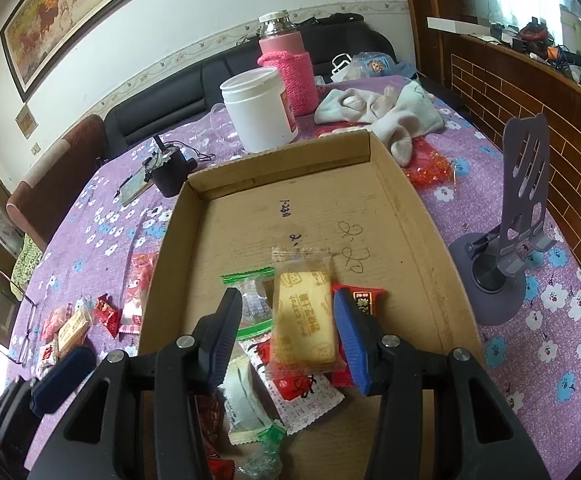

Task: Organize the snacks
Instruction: 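Lower both snacks into the cardboard tray and open both grippers, then grasp a white red-printed packet with the left gripper while the right withdraws from the tray, then grasp a dark red gold-patterned packet with the right gripper while the left holds the white packet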

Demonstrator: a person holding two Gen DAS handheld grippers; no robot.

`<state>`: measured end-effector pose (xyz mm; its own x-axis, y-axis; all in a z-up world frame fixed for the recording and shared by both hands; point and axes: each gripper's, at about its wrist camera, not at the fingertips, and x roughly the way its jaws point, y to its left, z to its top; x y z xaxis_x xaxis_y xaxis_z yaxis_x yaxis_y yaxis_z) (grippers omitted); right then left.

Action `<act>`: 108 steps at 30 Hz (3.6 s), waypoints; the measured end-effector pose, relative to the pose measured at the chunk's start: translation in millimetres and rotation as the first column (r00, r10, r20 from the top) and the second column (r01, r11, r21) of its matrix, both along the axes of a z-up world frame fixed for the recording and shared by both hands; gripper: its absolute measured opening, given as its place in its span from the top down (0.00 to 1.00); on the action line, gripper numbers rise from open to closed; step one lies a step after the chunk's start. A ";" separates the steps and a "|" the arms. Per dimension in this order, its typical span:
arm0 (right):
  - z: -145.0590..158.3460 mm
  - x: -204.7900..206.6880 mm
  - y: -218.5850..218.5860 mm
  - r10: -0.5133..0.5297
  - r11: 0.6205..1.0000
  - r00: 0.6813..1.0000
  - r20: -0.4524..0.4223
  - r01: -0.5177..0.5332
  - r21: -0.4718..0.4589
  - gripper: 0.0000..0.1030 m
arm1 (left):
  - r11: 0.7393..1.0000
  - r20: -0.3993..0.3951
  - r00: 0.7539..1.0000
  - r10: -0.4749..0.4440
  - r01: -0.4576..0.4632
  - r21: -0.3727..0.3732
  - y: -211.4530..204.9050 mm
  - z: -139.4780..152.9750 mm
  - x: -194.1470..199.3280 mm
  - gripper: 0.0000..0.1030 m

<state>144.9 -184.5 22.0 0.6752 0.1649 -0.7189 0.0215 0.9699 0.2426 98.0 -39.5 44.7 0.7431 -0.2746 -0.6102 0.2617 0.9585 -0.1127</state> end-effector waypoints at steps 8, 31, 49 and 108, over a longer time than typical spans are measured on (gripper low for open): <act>12.5 -6.9 -1.6 0.004 0.999 0.999 0.052 -0.006 0.041 0.55 | 0.998 -0.060 0.998 0.023 -0.026 -0.054 25.2 6.2 11.2 0.54; 19.5 -16.0 20.7 0.077 0.996 0.993 0.086 -0.081 0.043 0.52 | 0.981 -0.314 0.931 0.187 -0.195 0.007 262.4 -27.4 23.0 0.39; 18.1 -15.1 21.4 0.078 0.995 0.994 0.077 -0.082 0.052 0.51 | 0.995 -0.403 0.910 0.098 -0.100 0.016 243.6 -59.4 33.8 0.39; -24.5 -36.8 216.9 0.435 0.898 0.898 -0.067 -0.438 -0.045 0.65 | 0.950 -0.242 0.919 0.310 -0.304 0.064 240.6 -61.3 13.7 0.66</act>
<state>108.1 32.4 -2.4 0.5050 0.3918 -0.7690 -0.3958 0.8969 0.1971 111.7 201.1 -16.6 0.6143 -0.0395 -0.7881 -0.0792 0.9906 -0.1114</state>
